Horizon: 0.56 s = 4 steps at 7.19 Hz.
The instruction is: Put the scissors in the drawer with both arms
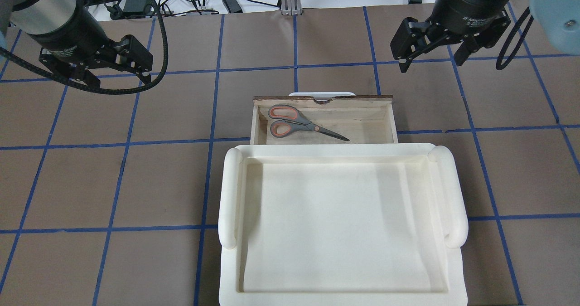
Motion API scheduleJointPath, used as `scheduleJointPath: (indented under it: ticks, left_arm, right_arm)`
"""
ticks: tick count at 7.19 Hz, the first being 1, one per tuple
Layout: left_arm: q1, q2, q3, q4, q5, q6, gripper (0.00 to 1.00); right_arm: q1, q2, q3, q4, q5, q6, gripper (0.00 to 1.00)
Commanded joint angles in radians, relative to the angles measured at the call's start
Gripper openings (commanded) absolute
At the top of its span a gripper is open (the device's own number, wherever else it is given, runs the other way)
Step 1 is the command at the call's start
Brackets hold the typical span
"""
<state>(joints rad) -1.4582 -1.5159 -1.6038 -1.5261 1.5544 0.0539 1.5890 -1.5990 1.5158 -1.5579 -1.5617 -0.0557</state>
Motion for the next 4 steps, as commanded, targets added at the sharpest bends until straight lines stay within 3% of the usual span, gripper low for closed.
scheduleJointPath:
  ticks: [1,4]
  left_arm:
    - [0.002,0.006,-0.037,0.001,-0.004,0.001,1.00]
    - [0.004,-0.003,-0.041,0.030,-0.004,0.000,1.00]
  right_arm:
    - [0.003,-0.002,0.004,0.009,0.000,0.023,1.00]
    - [0.005,-0.001,0.004,0.005,-0.001,0.030,1.00]
